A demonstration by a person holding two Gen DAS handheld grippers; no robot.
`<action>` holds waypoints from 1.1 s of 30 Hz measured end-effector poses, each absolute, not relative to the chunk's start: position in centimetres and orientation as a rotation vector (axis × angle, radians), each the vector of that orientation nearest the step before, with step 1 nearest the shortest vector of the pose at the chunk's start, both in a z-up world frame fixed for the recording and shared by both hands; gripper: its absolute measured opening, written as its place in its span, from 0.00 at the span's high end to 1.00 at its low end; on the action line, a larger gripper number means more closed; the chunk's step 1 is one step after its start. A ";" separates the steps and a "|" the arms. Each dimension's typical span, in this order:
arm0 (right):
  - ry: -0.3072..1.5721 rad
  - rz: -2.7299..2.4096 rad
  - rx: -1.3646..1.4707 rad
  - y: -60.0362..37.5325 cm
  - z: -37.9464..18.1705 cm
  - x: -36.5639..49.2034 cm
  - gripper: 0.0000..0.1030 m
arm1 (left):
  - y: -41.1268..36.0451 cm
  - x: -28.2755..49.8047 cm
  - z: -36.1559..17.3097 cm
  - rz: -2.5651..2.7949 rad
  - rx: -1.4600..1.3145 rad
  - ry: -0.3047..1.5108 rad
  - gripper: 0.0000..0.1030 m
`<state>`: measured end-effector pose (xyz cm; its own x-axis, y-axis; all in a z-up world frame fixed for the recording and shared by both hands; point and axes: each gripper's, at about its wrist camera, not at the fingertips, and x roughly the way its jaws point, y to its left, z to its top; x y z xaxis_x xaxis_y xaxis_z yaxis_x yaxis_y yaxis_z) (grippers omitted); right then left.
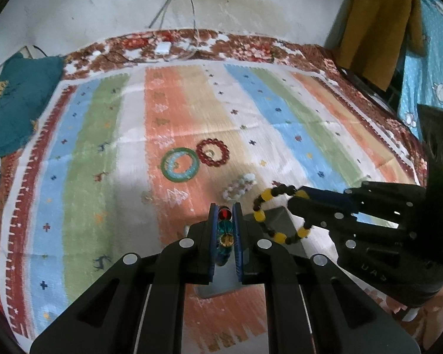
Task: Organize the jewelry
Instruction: 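Carry both bracelets over the tin box and open both tools, then move left tool to gold charm while right tool approaches white-pink bracelet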
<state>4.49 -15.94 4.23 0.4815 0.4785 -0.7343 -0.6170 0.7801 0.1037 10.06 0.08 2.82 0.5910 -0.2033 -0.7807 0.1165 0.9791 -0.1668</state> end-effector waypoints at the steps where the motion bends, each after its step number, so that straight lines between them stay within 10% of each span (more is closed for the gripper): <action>1: 0.843 0.678 -0.175 -16.0 4.1 4.5 0.88 | 0.0 10.2 2.6 -0.188 -0.103 0.933 0.91; 5: 0.881 0.666 -0.155 -16.2 3.4 5.3 0.79 | 0.6 10.6 1.7 -0.163 -0.122 0.957 0.67; 20: 0.869 0.549 -0.068 -18.6 3.2 9.4 0.37 | 4.4 12.2 0.8 -0.030 -0.144 0.931 0.46; 33: 0.899 0.485 -0.030 -18.3 1.7 13.5 0.32 | 6.4 16.3 -2.2 0.021 -0.136 0.937 0.37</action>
